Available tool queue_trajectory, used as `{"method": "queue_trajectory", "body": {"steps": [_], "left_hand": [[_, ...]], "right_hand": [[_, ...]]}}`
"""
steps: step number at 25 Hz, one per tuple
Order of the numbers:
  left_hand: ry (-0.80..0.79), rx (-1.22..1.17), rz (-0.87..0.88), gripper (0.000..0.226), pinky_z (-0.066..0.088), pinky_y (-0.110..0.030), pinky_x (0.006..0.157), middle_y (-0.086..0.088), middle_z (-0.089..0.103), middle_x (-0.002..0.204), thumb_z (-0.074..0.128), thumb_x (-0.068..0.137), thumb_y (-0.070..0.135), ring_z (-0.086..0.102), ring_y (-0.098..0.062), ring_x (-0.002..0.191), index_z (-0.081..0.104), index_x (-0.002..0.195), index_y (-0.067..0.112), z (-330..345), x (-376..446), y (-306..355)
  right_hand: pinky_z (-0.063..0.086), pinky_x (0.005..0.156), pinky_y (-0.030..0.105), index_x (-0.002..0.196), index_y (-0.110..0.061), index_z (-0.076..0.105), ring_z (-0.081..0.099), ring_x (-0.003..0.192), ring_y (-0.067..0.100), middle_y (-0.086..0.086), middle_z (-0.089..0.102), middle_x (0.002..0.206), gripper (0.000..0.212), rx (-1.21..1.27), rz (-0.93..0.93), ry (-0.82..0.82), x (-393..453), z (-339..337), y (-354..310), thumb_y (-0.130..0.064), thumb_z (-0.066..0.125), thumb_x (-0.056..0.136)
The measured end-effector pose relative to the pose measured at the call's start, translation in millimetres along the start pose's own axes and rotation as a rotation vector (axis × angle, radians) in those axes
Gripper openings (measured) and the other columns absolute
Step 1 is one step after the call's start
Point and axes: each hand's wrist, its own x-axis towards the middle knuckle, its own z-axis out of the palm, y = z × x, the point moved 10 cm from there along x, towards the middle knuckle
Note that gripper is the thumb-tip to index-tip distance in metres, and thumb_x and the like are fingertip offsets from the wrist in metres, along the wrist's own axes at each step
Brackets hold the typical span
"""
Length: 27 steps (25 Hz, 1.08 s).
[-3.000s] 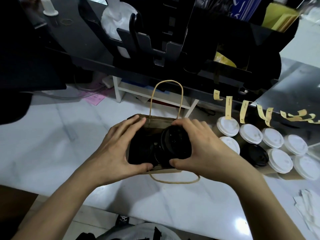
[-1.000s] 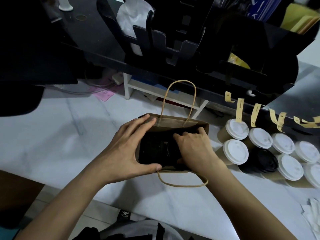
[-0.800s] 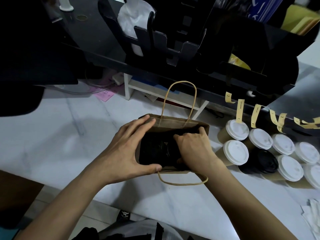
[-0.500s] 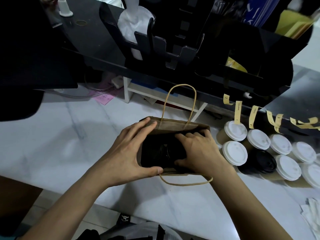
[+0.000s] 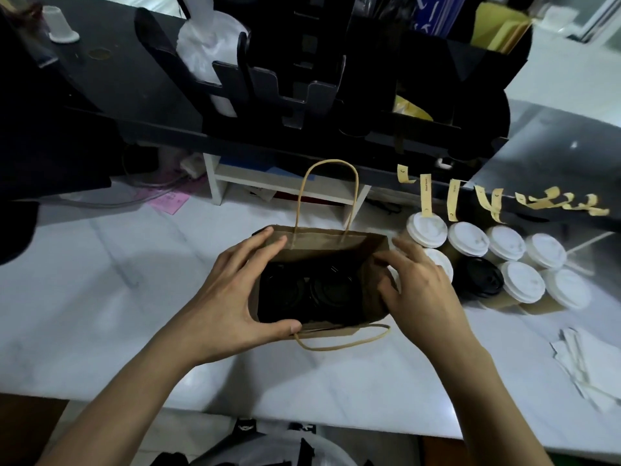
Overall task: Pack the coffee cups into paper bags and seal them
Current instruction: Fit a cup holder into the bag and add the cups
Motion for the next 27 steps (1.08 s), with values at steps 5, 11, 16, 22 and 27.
{"method": "queue_trajectory", "body": {"steps": [5, 11, 16, 22, 27], "left_hand": [[-0.027, -0.001, 0.055, 0.109, 0.022, -0.031, 0.110, 0.036, 0.000, 0.159, 0.071, 0.064, 0.076, 0.003, 0.006, 0.147, 0.013, 0.154, 0.054, 2.7, 0.4, 2.7], [-0.070, -0.011, 0.109, 0.108, 0.022, -0.032, 0.110, 0.037, 0.000, 0.159, 0.071, 0.065, 0.076, 0.003, 0.006, 0.147, 0.013, 0.154, 0.055, 7.6, 0.0, 7.7], [-0.089, -0.011, 0.123, 0.108, 0.022, -0.031, 0.110, 0.038, -0.001, 0.158, 0.070, 0.065, 0.077, 0.001, 0.008, 0.146, 0.012, 0.153, 0.055, 7.9, 0.2, 10.1], [-0.132, -0.014, 0.134, 0.109, 0.021, -0.030, 0.110, 0.040, -0.002, 0.157, 0.070, 0.065, 0.077, 0.000, 0.010, 0.145, 0.011, 0.154, 0.055, 21.8, 5.8, 23.1], [-0.143, -0.028, 0.123, 0.108, 0.022, -0.029, 0.110, 0.040, -0.002, 0.157, 0.074, 0.068, 0.072, 0.002, 0.012, 0.145, 0.011, 0.153, 0.055, 32.3, 9.4, 31.5]], "right_hand": [[0.054, 0.080, 0.042, 0.129, -0.020, 0.066, 0.066, 0.102, 0.032, -0.002, 0.066, 0.129, 0.042, 0.091, 0.056, 0.080, -23.1, -3.5, 6.8, -0.008, 0.061, 0.089], [0.055, 0.082, 0.043, 0.130, -0.018, 0.067, 0.067, 0.103, 0.032, -0.001, 0.067, 0.130, 0.044, 0.118, 0.128, 0.131, -45.9, -5.0, 17.6, -0.005, 0.061, 0.087], [0.053, 0.088, 0.039, 0.137, -0.020, 0.063, 0.063, 0.114, 0.025, -0.007, 0.061, 0.140, 0.048, 0.138, 0.191, 0.130, -54.1, -1.4, 25.1, -0.009, 0.059, 0.091], [0.053, 0.088, 0.039, 0.137, -0.021, 0.063, 0.062, 0.117, 0.023, -0.009, 0.060, 0.142, 0.046, 0.143, 0.229, 0.115, -64.2, -3.8, 44.3, -0.011, 0.058, 0.092], [0.051, 0.090, 0.037, 0.139, -0.024, 0.062, 0.060, 0.120, 0.019, -0.013, 0.057, 0.144, 0.046, 0.191, 0.252, 0.117, -68.1, -4.0, 63.4, -0.014, 0.058, 0.094]]}}
